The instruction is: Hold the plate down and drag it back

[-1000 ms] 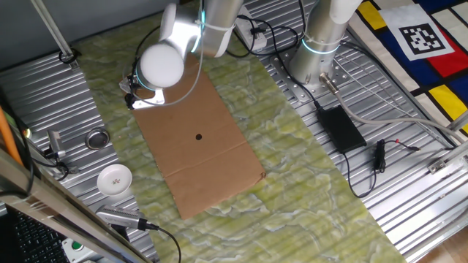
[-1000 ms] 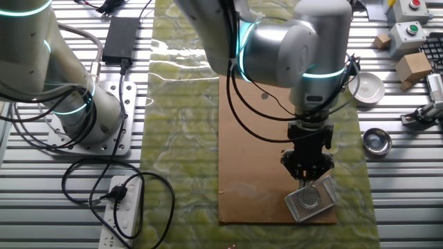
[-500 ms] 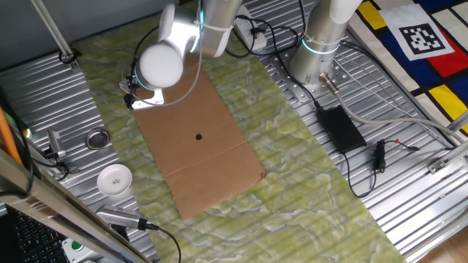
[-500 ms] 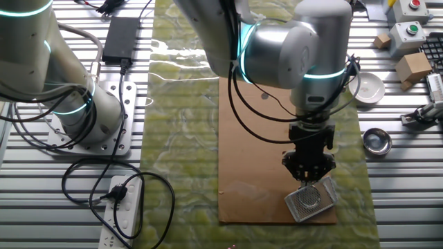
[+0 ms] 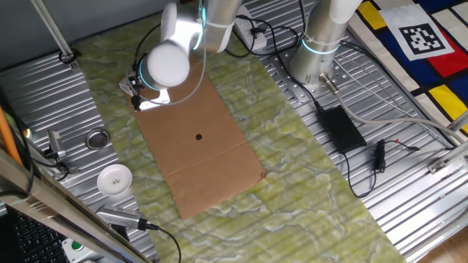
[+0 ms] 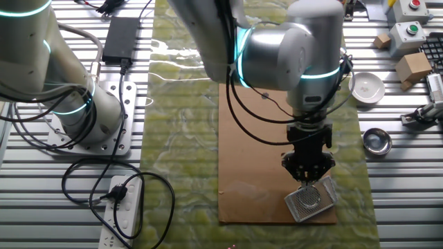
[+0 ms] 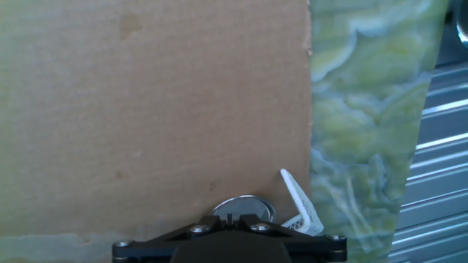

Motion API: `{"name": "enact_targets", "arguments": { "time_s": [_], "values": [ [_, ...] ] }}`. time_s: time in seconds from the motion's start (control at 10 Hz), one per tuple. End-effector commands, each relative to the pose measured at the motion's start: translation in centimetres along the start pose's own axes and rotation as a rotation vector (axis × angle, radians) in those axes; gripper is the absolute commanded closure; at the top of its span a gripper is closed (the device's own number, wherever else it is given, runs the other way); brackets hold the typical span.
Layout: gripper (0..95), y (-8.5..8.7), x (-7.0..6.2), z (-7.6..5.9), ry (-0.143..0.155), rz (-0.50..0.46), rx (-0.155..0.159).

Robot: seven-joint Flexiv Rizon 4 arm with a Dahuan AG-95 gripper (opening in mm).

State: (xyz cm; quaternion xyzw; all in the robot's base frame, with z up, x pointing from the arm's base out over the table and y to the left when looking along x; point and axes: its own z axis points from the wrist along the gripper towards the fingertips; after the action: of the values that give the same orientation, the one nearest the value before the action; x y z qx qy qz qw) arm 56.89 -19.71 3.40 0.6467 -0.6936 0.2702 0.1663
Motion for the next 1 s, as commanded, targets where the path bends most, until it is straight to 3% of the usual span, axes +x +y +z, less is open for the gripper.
{"name": "enact_targets", "arguments": {
  "time_s": [0.1, 0.5, 1.0],
  "values": [
    [95.0, -0.28, -0.24, -0.09, 0.0, -0.06, 0.005],
    [95.0, -0.79, -0.39, -0.46, 0.003, -0.207, 0.058],
    [95.0, -0.8, -0.41, -0.42, 0.018, -0.277, 0.125]
  ]
}}
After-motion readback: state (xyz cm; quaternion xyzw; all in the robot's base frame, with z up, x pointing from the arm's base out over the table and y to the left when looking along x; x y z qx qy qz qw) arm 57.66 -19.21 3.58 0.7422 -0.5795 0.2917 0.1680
